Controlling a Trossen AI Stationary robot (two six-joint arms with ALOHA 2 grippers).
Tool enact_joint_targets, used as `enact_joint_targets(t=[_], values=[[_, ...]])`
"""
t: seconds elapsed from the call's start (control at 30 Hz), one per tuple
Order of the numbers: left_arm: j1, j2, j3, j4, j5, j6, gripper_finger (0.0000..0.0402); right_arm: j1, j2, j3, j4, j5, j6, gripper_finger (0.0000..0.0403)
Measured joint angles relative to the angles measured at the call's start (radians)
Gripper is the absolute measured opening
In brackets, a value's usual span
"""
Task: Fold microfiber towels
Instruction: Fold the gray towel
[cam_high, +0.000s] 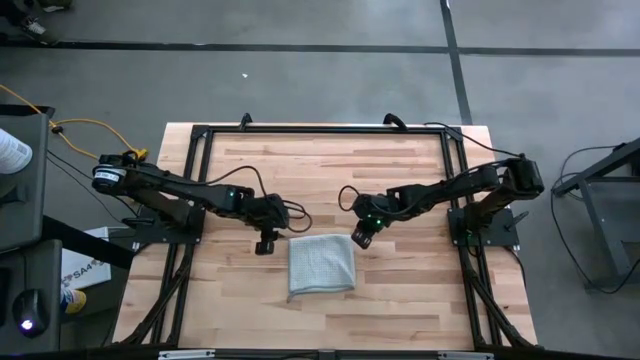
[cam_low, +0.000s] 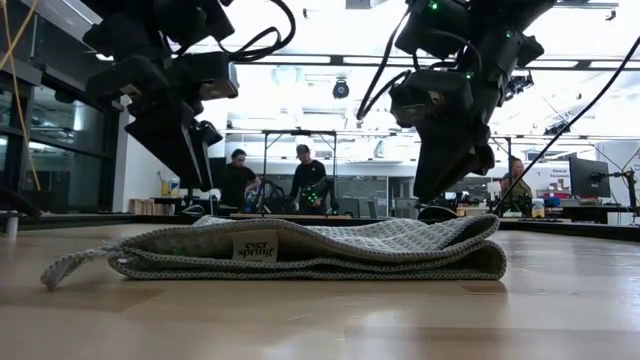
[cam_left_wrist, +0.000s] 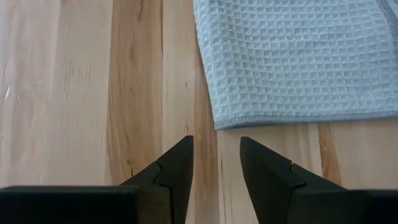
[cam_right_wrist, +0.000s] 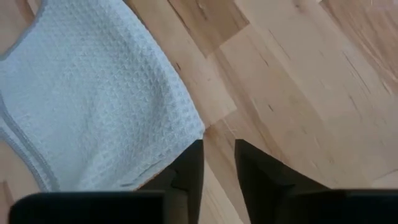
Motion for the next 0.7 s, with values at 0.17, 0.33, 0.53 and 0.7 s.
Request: enact_joint_targets(t=[0.17, 0.33, 0.53, 0.7], values=[[0.000, 0.000, 0.000, 0.016, 0.000, 0.000, 0.0132, 0.000, 0.000, 0.000, 0.002, -0.001, 0.001, 0.0107], [0.000, 0.001, 0.000, 0.051, 0.028, -0.001, 0.0132, 0.000, 0.000, 0.000, 0.014, -0.018, 0.002, 0.0122], [0.000, 0.007, 0.000, 0.057, 0.032, 0.000, 0.0132, 0.001, 0.000, 0.000, 0.016, -0.023, 0.026, 0.0137], [0.000, 0.007, 0.000, 0.056, 0.032, 0.026, 0.0132, 0.017, 0.000, 0.000, 0.016, -0.027, 0.043, 0.0150]])
